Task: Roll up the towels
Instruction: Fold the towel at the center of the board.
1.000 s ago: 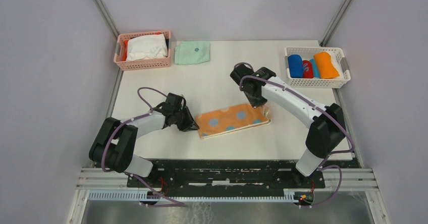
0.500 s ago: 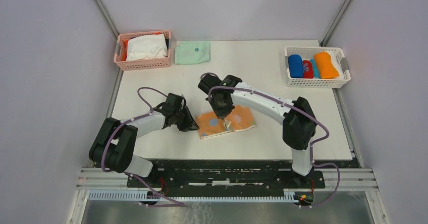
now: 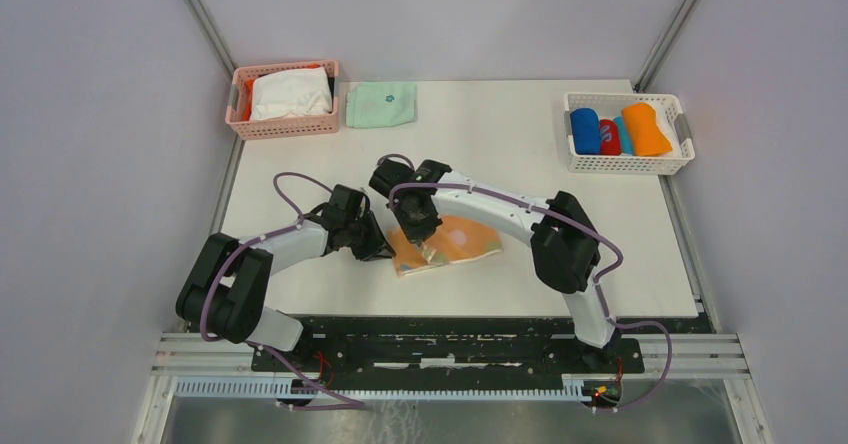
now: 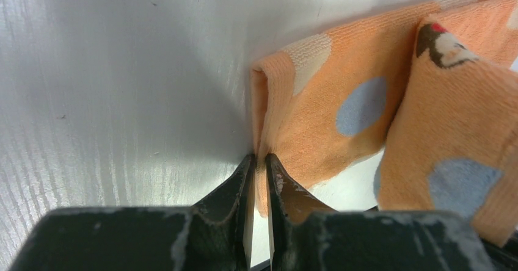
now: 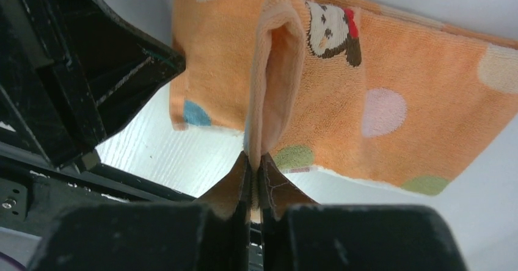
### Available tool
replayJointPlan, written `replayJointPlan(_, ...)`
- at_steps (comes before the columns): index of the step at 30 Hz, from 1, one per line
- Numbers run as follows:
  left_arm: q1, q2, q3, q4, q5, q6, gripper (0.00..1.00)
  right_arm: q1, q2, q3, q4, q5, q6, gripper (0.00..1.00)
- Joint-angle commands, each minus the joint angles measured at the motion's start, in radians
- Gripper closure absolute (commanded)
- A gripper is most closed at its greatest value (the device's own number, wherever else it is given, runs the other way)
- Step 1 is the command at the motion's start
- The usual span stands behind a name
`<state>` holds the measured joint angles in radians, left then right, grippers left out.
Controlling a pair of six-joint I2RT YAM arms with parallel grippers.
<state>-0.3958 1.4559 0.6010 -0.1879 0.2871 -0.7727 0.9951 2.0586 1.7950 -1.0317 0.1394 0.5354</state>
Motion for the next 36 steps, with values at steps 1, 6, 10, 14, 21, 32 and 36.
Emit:
replayJointPlan(1, -0.010, -0.007, -0.009, -0.038, -0.050, -0.021, 0.81, 0.002, 0.019, 0.006, 0.086, 0.009, 0.026, 0.88)
replayJointPlan(6, -0.014, -0.007, -0.009, -0.038, -0.057, -0.023, 0.81, 0.001, 0.028, -0.032, 0.168, -0.066, 0.032, 0.82)
replayJointPlan(10, -0.017, -0.010, -0.012, -0.038, -0.060, -0.027, 0.80, 0.002, 0.034, -0.054, 0.204, -0.127, 0.022, 0.71)
replayJointPlan(14, -0.018, -0.025, -0.020, -0.041, -0.071, -0.033, 0.79, 0.001, -0.029, -0.123, 0.286, -0.219, 0.013, 0.61)
replayJointPlan(21, -0.018, -0.100, -0.032, -0.110, -0.141, -0.042, 0.73, -0.043, -0.242, -0.296, 0.332, -0.184, -0.041, 0.51)
replayJointPlan(32, -0.145, -0.331, 0.124, -0.300, -0.349, -0.048, 0.54, -0.386, -0.636, -0.841, 0.696, -0.441, -0.038, 0.52)
replayJointPlan(36, -0.275, -0.259, 0.227, -0.223, -0.332, -0.069, 0.54, -0.486, -0.680, -0.944, 0.791, -0.548, -0.022, 0.52)
